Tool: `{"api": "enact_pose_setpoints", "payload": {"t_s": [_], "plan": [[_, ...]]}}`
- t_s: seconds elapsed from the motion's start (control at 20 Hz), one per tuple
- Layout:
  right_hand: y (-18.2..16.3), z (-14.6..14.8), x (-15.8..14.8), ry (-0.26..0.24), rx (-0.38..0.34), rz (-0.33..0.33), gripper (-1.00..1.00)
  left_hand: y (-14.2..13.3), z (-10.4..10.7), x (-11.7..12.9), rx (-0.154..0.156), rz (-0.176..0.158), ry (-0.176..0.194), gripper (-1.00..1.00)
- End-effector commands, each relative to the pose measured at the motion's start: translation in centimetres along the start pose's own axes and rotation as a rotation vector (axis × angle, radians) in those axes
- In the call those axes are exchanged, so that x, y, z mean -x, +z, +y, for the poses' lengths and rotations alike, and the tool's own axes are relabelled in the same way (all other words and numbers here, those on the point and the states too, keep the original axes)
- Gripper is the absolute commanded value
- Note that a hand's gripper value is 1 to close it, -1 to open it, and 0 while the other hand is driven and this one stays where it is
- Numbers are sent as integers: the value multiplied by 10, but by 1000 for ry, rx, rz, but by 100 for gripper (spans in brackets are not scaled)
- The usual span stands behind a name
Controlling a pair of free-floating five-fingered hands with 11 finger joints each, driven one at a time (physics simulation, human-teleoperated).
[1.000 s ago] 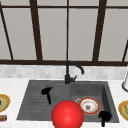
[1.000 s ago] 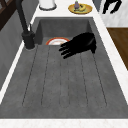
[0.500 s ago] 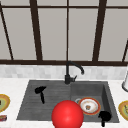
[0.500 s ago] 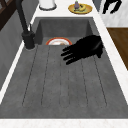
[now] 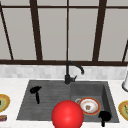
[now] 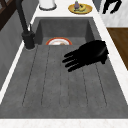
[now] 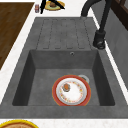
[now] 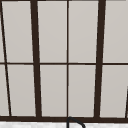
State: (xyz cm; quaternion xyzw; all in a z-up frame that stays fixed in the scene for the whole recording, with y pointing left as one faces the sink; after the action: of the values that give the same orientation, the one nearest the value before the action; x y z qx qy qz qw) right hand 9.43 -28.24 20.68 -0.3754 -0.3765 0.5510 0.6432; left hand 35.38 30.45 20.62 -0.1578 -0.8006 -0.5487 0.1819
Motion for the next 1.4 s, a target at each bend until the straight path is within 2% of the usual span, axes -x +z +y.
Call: {"api": "enact_pose_setpoints", "payload": {"t_s": [0.0,0.05,0.1,0.45,0.5,0.55,0.6,0.65,0.7,1.15,1.25,1.35], "plan": [[0,0,0,0,0,0,0,1,-5,-4,44,23,-6,-100],[0,0,0,0,0,0,0,2,1,-3,2,10,20,-100],[0,0,0,0,0,0,0,4,-1,-2,2,7,0,-100],[0,0,0,0,0,0,0,8,-9,-5,13,16,6,-100],[0,0,0,0,0,0,0,13,-3,-6,28,20,19,-100],[0,0,0,0,0,0,0,24,0,-8,43,13,1,-100],[0,0,0,0,0,0,0,30,-1,-12,60,39,0,-100],[0,0,0,0,0,0,0,25,1,-9,81,74,26,-100],[0,0,0,0,0,0,0,28,0,-10,102,82,16,-100],[0,0,0,0,0,0,0,59,8,-17,221,133,-10,-100],[0,0,0,0,0,0,0,68,7,-20,235,144,-22,-100],[0,0,0,0,0,0,0,84,3,-24,224,144,-28,-100]]}}
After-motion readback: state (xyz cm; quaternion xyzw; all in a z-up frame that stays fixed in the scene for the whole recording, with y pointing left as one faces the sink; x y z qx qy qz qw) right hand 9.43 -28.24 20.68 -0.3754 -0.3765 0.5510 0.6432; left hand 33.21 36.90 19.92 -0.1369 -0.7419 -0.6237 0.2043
